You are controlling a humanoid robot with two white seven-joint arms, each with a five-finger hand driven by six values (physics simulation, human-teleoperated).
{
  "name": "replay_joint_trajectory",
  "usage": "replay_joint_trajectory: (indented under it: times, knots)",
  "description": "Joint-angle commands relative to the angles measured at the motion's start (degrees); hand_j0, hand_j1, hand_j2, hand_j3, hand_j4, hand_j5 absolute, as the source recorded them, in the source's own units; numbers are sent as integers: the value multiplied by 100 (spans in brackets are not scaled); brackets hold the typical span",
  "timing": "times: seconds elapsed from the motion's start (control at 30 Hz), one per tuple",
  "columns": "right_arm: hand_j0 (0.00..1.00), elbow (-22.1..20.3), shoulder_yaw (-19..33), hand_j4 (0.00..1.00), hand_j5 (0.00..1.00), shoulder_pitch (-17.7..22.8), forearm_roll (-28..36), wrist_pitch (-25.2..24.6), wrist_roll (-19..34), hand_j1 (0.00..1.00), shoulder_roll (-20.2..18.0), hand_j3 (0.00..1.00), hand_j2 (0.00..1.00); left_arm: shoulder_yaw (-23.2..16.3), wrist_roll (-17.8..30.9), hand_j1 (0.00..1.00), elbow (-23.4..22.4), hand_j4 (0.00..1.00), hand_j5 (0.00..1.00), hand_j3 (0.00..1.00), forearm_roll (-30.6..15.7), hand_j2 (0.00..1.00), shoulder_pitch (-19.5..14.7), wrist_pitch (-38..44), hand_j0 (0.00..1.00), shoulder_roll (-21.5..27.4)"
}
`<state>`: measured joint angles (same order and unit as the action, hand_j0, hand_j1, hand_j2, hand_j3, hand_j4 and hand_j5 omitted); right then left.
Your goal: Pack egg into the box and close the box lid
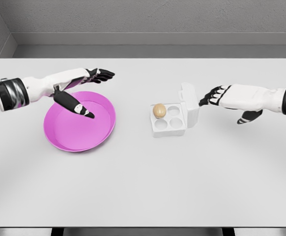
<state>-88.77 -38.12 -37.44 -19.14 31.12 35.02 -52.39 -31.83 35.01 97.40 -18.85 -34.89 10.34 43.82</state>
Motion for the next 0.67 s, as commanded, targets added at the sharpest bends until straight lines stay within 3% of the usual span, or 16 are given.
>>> replay_joint_trajectory:
  times: [0.0,0.13,0.3,0.47,0.63]
  knots:
    - [100,-237,6,100,100,-9,33,-18,-2,100,-16,100,100,168,-1,100,95,100,100,100,4,100,0,-14,100,30]
    - [100,-484,15,100,100,-35,103,-18,-2,100,19,100,100,168,-1,100,86,100,100,100,-14,100,-26,-14,100,39]
    - [100,-528,6,100,100,-149,112,-10,-2,100,335,100,100,168,-1,100,86,100,100,100,-110,100,-18,-6,100,56]
    - [100,-282,814,100,100,-193,112,-19,-2,100,-184,100,100,168,-1,100,86,100,100,100,-189,100,-35,-6,100,127]
    - [100,70,885,100,100,-106,103,-10,-2,100,-289,100,100,168,-1,100,86,100,100,100,-181,100,-26,-6,100,136]
